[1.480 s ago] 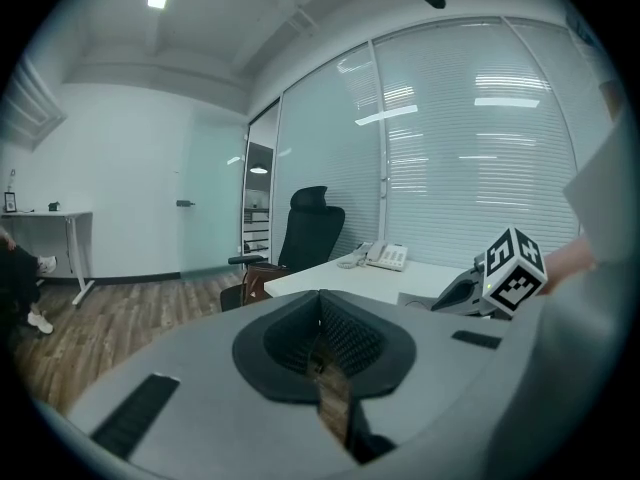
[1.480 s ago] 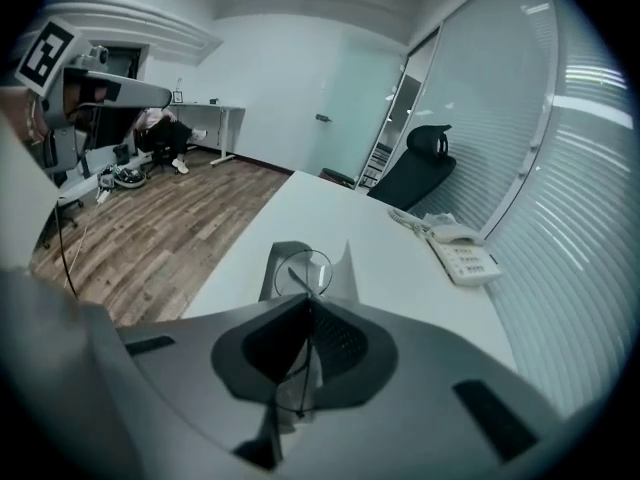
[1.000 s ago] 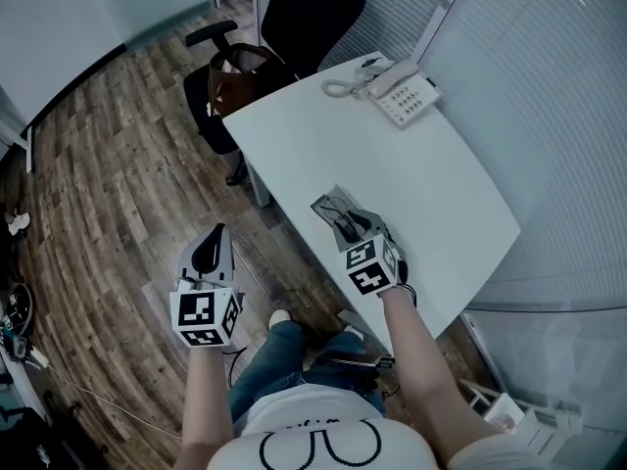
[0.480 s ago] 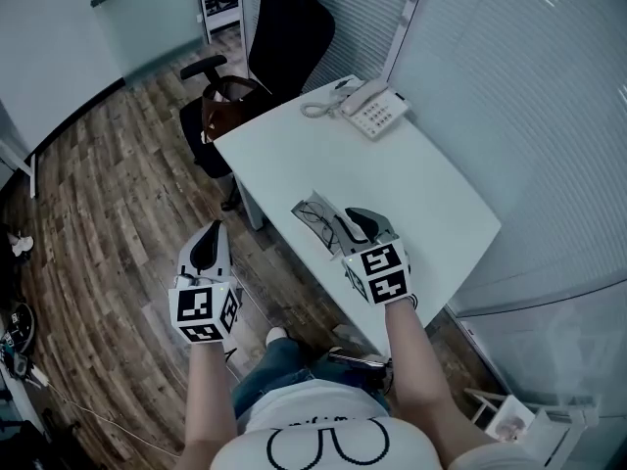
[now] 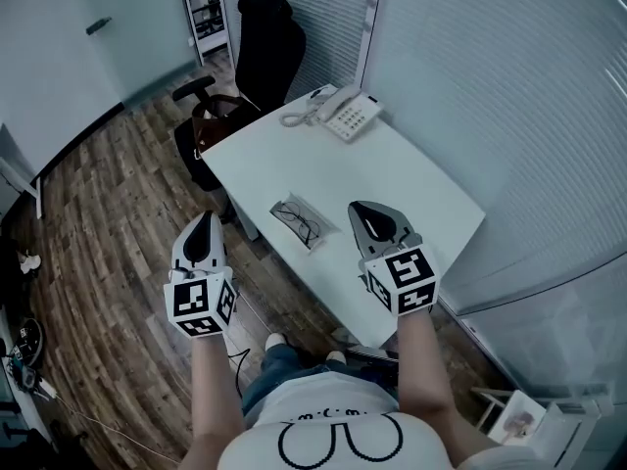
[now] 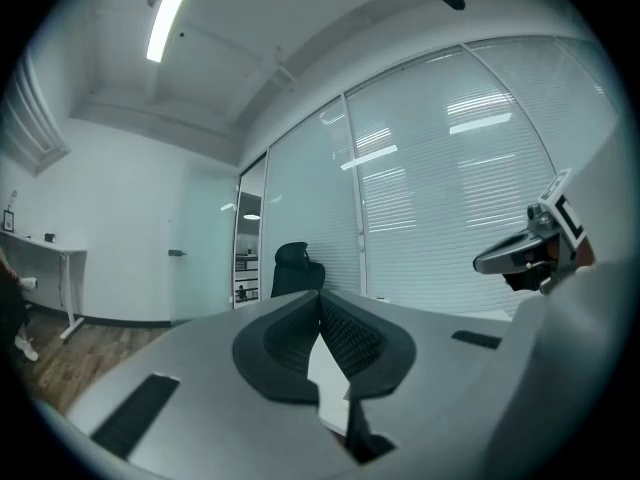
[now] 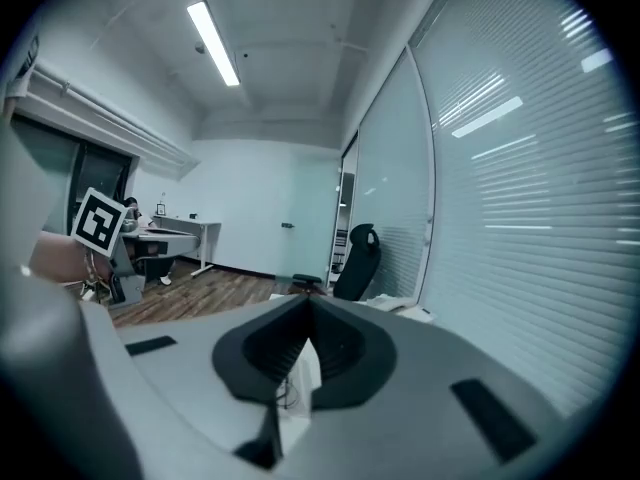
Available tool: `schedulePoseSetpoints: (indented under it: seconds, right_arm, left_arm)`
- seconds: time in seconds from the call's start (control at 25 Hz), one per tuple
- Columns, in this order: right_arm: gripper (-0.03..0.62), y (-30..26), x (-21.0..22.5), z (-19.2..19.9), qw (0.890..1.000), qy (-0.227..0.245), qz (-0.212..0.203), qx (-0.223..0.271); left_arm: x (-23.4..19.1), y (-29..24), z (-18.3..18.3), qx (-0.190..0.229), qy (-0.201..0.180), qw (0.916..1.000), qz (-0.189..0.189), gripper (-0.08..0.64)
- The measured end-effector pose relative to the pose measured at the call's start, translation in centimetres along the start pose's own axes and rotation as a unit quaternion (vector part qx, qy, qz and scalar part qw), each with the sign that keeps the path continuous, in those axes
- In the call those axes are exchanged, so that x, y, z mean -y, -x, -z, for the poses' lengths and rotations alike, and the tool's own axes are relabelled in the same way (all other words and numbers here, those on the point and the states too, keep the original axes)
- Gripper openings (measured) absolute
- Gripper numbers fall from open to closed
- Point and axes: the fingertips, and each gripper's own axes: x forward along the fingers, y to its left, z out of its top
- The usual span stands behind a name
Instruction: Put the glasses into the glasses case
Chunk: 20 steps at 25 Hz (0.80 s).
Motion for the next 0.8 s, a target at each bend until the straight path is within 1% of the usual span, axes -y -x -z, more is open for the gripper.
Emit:
schedulePoseSetpoints:
  seconds: [0.16, 0.28, 0.4, 0.48, 0.8]
  right_arm:
    - [0.011, 2.8, 3.1, -1.9, 0.998, -0.007, 0.038, 0.039]
    - [0.011, 4.2, 4.4, -2.9, 0.996, -0.023, 0.054, 0.064]
    - [0.011, 5.1, 5.2, -3.5, 0.994, -0.031, 0.063, 0.080]
    - [0.011, 5.5, 5.6, -3.6, 0.993, -0.031, 0.067, 0.089]
    - [0.011, 6.1, 6.2, -5.2, 0.989, -0.004, 0.082, 0.122]
  left_arm:
    - [2.2, -0.8, -2.1, 0.016, -0.037, 0.9991, 0.012, 0.017]
    - [3.2, -0.8, -3.3, 0.024, -0.058, 0.9978, 0.018, 0.017]
    - [4.1, -1.0, -4.3, 0.033, -0.076, 0.9963, 0.024, 0.017]
    - [4.6, -1.2, -4.6, 0.039, -0.082, 0.9954, 0.029, 0.017]
    - [5.2, -1.8, -5.8, 0.054, -0.091, 0.9936, 0.038, 0.017]
